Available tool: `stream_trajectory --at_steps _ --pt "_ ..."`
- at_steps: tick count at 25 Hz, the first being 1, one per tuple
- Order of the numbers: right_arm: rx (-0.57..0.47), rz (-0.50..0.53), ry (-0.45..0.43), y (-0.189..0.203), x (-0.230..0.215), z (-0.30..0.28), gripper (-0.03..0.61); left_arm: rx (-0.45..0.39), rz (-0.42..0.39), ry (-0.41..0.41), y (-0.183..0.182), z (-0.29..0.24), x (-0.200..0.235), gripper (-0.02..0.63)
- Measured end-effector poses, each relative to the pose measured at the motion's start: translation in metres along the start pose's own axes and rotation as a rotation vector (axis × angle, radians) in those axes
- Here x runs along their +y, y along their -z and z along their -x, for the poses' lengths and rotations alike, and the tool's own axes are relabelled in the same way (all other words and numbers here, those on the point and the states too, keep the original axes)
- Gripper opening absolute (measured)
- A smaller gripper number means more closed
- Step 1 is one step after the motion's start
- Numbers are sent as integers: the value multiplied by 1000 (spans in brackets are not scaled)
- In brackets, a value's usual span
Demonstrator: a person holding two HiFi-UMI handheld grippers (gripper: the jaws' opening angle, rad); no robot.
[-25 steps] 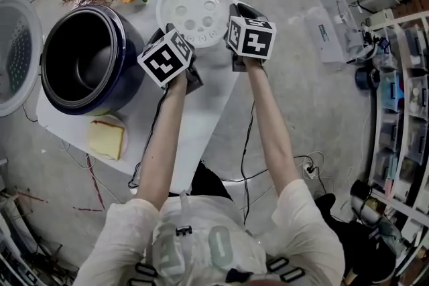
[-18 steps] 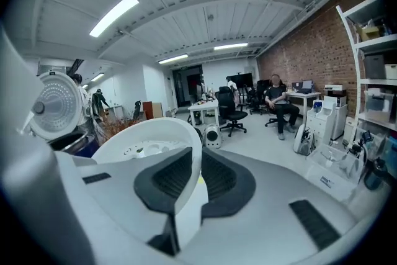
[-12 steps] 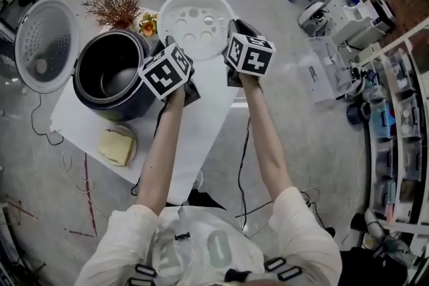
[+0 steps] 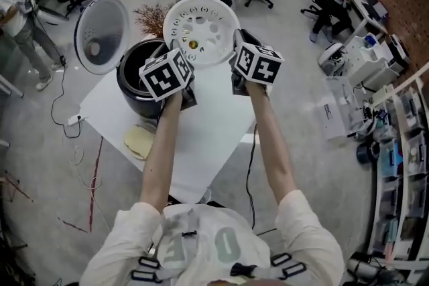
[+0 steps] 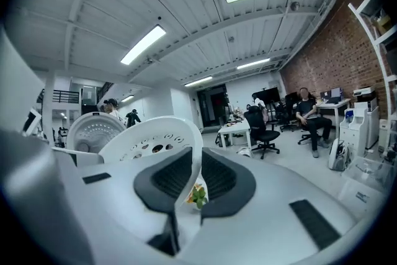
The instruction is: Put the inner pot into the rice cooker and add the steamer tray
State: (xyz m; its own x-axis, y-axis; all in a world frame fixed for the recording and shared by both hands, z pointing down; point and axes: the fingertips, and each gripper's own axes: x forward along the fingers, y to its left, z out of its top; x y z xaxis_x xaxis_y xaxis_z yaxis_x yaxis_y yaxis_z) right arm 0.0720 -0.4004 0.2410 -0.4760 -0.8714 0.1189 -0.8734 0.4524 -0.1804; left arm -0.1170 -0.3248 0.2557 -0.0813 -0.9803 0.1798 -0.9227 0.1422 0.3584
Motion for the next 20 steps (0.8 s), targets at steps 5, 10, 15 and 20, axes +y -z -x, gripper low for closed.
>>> stream_trajectory --at_steps 5,10,15,20 --pt "23 0 -65 16 57 -15 57 -19 -118 -65 -22 25 48 78" --pt "64 -3 -146 37 107 -34 58 -10 -157 -140 -33 38 98 78" --pt "113 19 -202 60 146 -42 60 29 -114 -193 -23 50 143 78" --pt "175 63 -240 87 168 -49 61 86 -115 -243 -4 56 176 80"
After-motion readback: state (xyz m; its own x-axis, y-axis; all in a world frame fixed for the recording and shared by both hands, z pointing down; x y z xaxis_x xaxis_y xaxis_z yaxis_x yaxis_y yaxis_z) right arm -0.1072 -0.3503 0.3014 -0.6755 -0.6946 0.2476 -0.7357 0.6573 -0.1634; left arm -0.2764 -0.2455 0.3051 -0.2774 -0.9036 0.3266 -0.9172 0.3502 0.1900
